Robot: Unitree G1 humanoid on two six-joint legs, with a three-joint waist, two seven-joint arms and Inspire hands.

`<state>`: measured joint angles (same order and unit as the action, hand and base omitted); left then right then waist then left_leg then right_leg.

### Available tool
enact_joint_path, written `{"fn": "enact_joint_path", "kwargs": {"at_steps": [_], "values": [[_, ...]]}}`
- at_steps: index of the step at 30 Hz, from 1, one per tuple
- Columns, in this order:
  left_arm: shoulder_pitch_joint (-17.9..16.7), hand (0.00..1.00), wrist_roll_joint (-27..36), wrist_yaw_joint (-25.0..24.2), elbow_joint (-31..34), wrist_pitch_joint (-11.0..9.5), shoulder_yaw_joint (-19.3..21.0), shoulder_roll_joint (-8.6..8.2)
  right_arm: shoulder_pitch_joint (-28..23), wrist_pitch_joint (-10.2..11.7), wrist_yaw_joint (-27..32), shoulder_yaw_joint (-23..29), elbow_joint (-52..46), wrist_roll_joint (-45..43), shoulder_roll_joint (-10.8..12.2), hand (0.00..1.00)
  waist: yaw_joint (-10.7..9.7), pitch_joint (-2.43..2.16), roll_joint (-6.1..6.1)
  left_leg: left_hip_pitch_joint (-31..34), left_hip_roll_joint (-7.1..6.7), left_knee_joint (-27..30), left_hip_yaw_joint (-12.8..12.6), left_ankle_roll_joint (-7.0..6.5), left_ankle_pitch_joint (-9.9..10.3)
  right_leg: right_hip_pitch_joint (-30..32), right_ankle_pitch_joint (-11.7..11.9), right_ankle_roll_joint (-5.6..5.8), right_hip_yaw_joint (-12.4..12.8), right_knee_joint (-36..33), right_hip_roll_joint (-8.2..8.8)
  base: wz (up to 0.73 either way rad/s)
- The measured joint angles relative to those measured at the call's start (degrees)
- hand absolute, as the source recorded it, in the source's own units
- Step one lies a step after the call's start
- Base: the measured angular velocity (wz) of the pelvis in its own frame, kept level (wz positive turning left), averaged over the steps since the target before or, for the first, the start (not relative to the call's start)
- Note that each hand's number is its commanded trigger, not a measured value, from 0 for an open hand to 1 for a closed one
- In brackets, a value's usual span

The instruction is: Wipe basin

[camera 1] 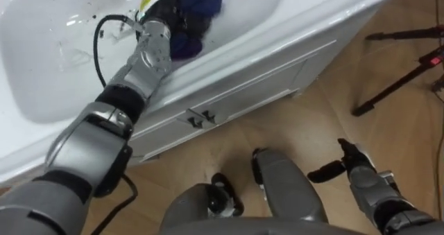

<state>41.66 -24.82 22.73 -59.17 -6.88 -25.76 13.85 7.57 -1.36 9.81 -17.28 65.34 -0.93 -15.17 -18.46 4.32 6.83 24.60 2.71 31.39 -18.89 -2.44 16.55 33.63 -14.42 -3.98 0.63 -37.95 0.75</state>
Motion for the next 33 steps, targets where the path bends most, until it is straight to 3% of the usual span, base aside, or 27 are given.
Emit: {"fn": "enact_joint_path", "kwargs": {"at_steps": [4,7,8,11,13,16,23,29,30,31,32,33], "values": [[1.4,1.00,-2.3,2.1,-4.3,0.4,-1.5,2.63,-1.4,-0.1,-0.1,0.1,-1.9,-0.1,-1.7,0.00,-0.6,0.12,0.59,0.2,0.72,0.9,-1.4,-0.09,1.1,0.9,0.2,-0.11,0.8,-1.0,-0.34,-0.30],[2.0,1.00,-4.2,3.3,-8.1,0.8,-2.0,6.17,-2.0,-0.8,-0.7,0.1,-3.2,-0.2,-2.7,0.00,-1.4,0.25,1.48,1.3,1.10,2.1,-2.8,-0.07,1.7,2.6,0.5,-0.17,2.0,-1.9,-1.16,-0.23],[2.2,1.00,-4.2,3.3,-8.7,1.1,-2.1,6.67,-2.0,-0.9,-0.9,0.1,-3.2,-0.2,-2.8,0.00,-1.6,0.28,1.57,1.5,1.31,2.3,-3.0,-0.08,1.8,2.8,0.5,-0.23,2.1,-2.0,-1.30,-0.17],[3.3,1.00,-4.3,3.0,-12.2,3.5,-3.7,8.97,-2.1,-1.3,-1.2,0.1,-3.3,-0.2,-2.9,0.00,-1.5,0.20,2.39,2.8,2.68,4.1,-3.3,0.24,2.5,3.7,0.8,-0.55,2.4,-2.3,-2.22,-0.14],[3.1,1.00,-4.5,2.3,-13.9,5.1,-3.8,11.42,-2.6,-1.3,-1.2,0.2,-4.1,-0.2,-3.4,0.00,-1.1,0.18,2.41,3.1,2.74,4.5,-4.3,0.38,2.7,4.7,0.9,-0.73,3.1,-3.0,-2.74,-0.21],[2.9,1.00,-4.6,0.8,-15.1,7.1,-3.8,12.91,-3.3,-1.3,-1.2,0.6,-5.3,-0.2,-4.2,0.00,-0.4,0.04,2.73,3.8,2.69,4.6,-3.7,0.66,2.5,5.4,1.0,-1.08,3.2,-3.2,-2.84,-0.01],[-0.7,1.00,-4.4,0.5,-15.2,7.1,-2.3,14.77,-3.5,-1.9,0.1,0.6,-5.3,-1.7,-4.3,0.00,2.9,-0.30,3.14,3.5,2.85,5.0,-3.5,1.10,2.1,4.9,1.0,-1.56,2.8,-3.0,-2.90,0.01],[-7.3,1.00,-4.0,0.4,-15.1,7.1,4.2,16.12,-4.2,-2.4,0.1,1.1,-5.6,-1.9,-4.3,0.00,5.3,-1.23,3.69,2.6,2.45,5.1,-2.0,1.11,2.0,3.4,0.6,-1.43,2.1,-2.7,-2.64,0.04],[-8.4,1.00,-4.1,0.5,-15.0,7.1,5.6,16.13,-4.5,-2.4,0.1,1.1,-5.5,-1.9,-4.3,0.00,6.0,-1.98,3.59,2.5,2.32,5.0,-1.8,1.11,2.0,3.3,0.5,-1.23,2.2,-2.7,-2.64,0.00],[-9.2,1.00,-4.0,0.5,-15.0,7.1,6.7,16.14,-5.0,-2.4,0.0,1.1,-5.3,-1.9,-4.3,0.00,6.5,-2.33,3.34,2.0,2.11,4.7,-1.5,1.17,1.9,2.9,0.3,-0.99,2.3,-2.7,-2.63,0.00],[-9.6,1.00,-4.1,0.5,-15.0,7.1,7.2,16.14,-5.0,-2.4,0.0,1.1,-5.3,-1.9,-4.3,0.00,6.5,-2.37,3.20,1.6,1.94,4.4,-1.3,1.20,1.8,2.5,0.3,-0.93,2.3,-2.7,-2.57,0.00],[-10.7,1.00,-4.1,0.5,-14.9,7.1,7.8,16.14,-5.2,-2.4,0.0,1.3,-5.3,-1.9,-4.3,0.00,6.7,-2.90,2.91,0.9,1.61,4.0,-1.2,1.22,1.7,2.0,0.0,-0.69,2.3,-2.7,-2.38,0.00]]}}
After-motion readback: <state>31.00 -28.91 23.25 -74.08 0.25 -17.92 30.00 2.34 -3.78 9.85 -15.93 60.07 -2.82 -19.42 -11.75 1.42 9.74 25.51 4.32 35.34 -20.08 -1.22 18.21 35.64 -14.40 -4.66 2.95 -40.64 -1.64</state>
